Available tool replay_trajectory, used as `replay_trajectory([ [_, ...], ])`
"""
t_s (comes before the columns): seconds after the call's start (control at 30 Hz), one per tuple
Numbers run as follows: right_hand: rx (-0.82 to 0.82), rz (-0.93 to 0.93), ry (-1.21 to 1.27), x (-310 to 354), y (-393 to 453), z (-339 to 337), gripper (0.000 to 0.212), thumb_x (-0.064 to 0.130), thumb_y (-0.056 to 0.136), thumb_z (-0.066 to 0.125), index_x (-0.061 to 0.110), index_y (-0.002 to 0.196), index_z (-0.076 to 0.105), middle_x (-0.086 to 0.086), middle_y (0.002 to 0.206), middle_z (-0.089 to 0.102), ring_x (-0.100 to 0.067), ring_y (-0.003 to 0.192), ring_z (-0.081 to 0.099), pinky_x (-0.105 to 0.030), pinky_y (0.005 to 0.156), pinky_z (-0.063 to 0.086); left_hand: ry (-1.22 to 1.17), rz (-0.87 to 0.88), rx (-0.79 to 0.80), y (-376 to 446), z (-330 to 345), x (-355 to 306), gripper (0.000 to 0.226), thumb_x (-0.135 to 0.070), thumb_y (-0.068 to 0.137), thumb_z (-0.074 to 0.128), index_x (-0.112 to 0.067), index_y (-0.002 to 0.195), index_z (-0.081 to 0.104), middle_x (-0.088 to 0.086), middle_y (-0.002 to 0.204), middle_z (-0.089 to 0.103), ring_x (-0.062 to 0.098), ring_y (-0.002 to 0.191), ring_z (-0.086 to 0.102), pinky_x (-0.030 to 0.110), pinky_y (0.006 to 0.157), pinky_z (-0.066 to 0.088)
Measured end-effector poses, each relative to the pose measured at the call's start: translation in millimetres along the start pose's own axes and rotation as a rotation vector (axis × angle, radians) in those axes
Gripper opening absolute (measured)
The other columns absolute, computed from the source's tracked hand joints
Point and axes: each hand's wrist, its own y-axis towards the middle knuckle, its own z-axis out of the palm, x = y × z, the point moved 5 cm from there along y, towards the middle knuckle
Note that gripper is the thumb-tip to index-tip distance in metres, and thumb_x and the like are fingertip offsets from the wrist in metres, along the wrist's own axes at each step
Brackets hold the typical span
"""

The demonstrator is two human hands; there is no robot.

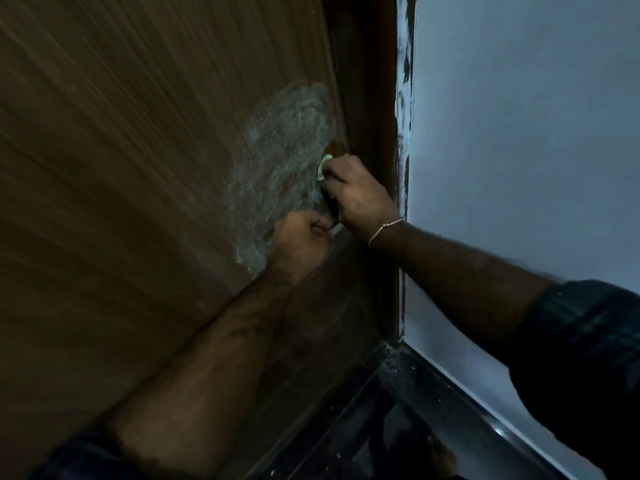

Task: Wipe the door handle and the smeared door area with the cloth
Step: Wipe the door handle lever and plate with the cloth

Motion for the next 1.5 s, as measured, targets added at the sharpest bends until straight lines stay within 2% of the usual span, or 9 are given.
replay_trajectory([
  [0.17,0.039,-0.097,-0.015,-7.1,4.2,-8.7,0.020,-0.001,0.085,0.060,-0.009,0.101,0.069,-0.024,0.113,0.063,-0.040,0.107,0.058,-0.040,0.092,0.050,-0.031,-0.032,-0.019,0.8,0.0,2.5,0.014,-0.008,0.082,0.070,-0.019,0.087,0.078,-0.005,0.088,0.075,0.004,0.080,0.063,0.013,0.071,0.041],
  [0.27,-0.205,0.257,0.265,-13.9,0.9,-15.5,0.023,-0.011,0.080,0.056,-0.006,0.096,0.071,-0.022,0.105,0.064,-0.035,0.101,0.060,-0.034,0.095,0.049,-0.050,-0.006,-0.026,1.1,0.6,3.2,0.016,-0.005,0.083,0.065,-0.015,0.088,0.078,0.001,0.091,0.077,0.008,0.084,0.065,0.015,0.075,0.042],
  [0.37,-0.413,0.691,0.530,-17.0,-7.9,-11.9,0.029,-0.012,0.084,0.052,-0.003,0.104,0.071,-0.018,0.114,0.064,-0.025,0.108,0.061,-0.013,0.096,0.041,-0.039,0.014,-0.007,1.8,0.7,1.6,0.017,-0.003,0.084,0.065,-0.012,0.090,0.078,0.003,0.093,0.077,0.014,0.088,0.068,0.018,0.078,0.046],
  [0.47,-0.458,0.818,0.577,-14.8,-5.6,-6.1,0.028,-0.010,0.086,0.052,-0.001,0.107,0.070,-0.016,0.118,0.063,-0.023,0.109,0.061,-0.006,0.091,0.037,-0.046,0.021,-0.006,3.2,1.0,2.4,0.016,-0.002,0.083,0.067,-0.010,0.091,0.078,0.006,0.096,0.077,0.018,0.092,0.070,0.023,0.082,0.051],
  [0.63,-0.550,0.878,0.576,-11.2,-12.0,-0.4,0.025,-0.016,0.079,0.055,-0.005,0.094,0.072,-0.020,0.106,0.066,-0.029,0.101,0.063,-0.006,0.086,0.040,-0.019,0.016,-0.021,2.6,0.7,4.3,0.021,-0.006,0.081,0.062,-0.017,0.088,0.078,-0.002,0.089,0.076,0.009,0.079,0.066,0.016,0.073,0.046],
  [0.8,-0.303,0.622,0.439,-15.5,-17.0,5.5,0.022,-0.016,0.076,0.055,-0.010,0.091,0.071,-0.023,0.100,0.065,-0.033,0.095,0.064,-0.027,0.090,0.049,-0.047,0.024,-0.045,4.9,1.7,5.3,0.017,-0.005,0.079,0.067,-0.017,0.080,0.078,-0.015,0.072,0.066,-0.004,0.063,0.057,-0.004,0.053,0.036],
  [0.97,-0.432,0.828,0.540,-17.9,-18.5,0.9,0.022,-0.016,0.077,0.057,-0.006,0.088,0.073,-0.020,0.101,0.068,-0.030,0.095,0.065,-0.018,0.087,0.046,-0.043,0.015,-0.023,6.7,4.4,8.6,0.019,-0.006,0.081,0.064,-0.018,0.080,0.078,-0.012,0.077,0.071,-0.009,0.061,0.056,0.001,0.056,0.040],
  [1.03,-0.403,0.732,0.532,-13.0,-18.5,1.1,0.022,-0.018,0.076,0.056,-0.009,0.087,0.072,-0.023,0.098,0.067,-0.032,0.093,0.065,-0.023,0.089,0.049,-0.052,0.014,-0.024,6.8,4.2,9.2,0.018,-0.006,0.081,0.064,-0.018,0.080,0.078,-0.015,0.073,0.067,-0.015,0.057,0.053,-0.001,0.053,0.038],
  [1.5,-0.563,0.882,0.579,-12.0,-15.4,-2.6,0.030,-0.019,0.076,0.050,-0.006,0.092,0.073,-0.020,0.103,0.069,-0.028,0.097,0.065,-0.007,0.085,0.039,0.007,-0.014,-0.013,4.4,2.7,6.1,0.021,-0.007,0.084,0.060,-0.018,0.089,0.079,-0.001,0.093,0.077,0.013,0.086,0.068,0.015,0.072,0.046],
])
